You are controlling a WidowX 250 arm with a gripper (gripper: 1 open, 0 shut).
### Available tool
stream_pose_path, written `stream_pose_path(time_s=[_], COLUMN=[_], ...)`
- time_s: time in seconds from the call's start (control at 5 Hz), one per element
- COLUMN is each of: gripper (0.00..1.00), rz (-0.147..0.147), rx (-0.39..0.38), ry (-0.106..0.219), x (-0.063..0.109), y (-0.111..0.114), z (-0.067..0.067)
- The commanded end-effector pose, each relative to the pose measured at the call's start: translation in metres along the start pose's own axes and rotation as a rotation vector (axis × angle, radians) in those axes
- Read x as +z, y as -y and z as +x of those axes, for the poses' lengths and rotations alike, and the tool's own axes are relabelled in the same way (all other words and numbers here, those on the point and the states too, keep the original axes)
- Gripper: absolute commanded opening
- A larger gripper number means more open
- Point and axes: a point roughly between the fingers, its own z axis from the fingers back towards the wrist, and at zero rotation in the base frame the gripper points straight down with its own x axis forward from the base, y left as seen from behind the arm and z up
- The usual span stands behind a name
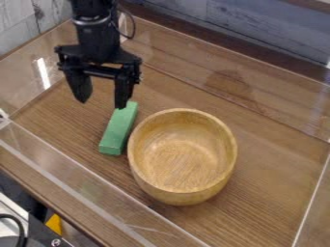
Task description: Put the green block in the brown bowl
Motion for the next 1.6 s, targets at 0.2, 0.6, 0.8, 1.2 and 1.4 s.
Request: stream_pose_path(time_s=[0.2,0.6,0.8,1.2,1.4], gripper=[1.0,1.0,1.0,1.0,1.0], rz=[-0.015,-0.018,-0.017,-0.005,0.006], rx=[0.028,0.06,0.07,0.08,0.078], ry=[0.094,0.129,0.146,0.168,0.177], x=[-0.007,-0.021,-0.027,-0.033,-0.034], y=[-0.004,-0.005,-0.005,-0.004,-0.004], z=[0.009,0.017,0.021,0.028,0.031])
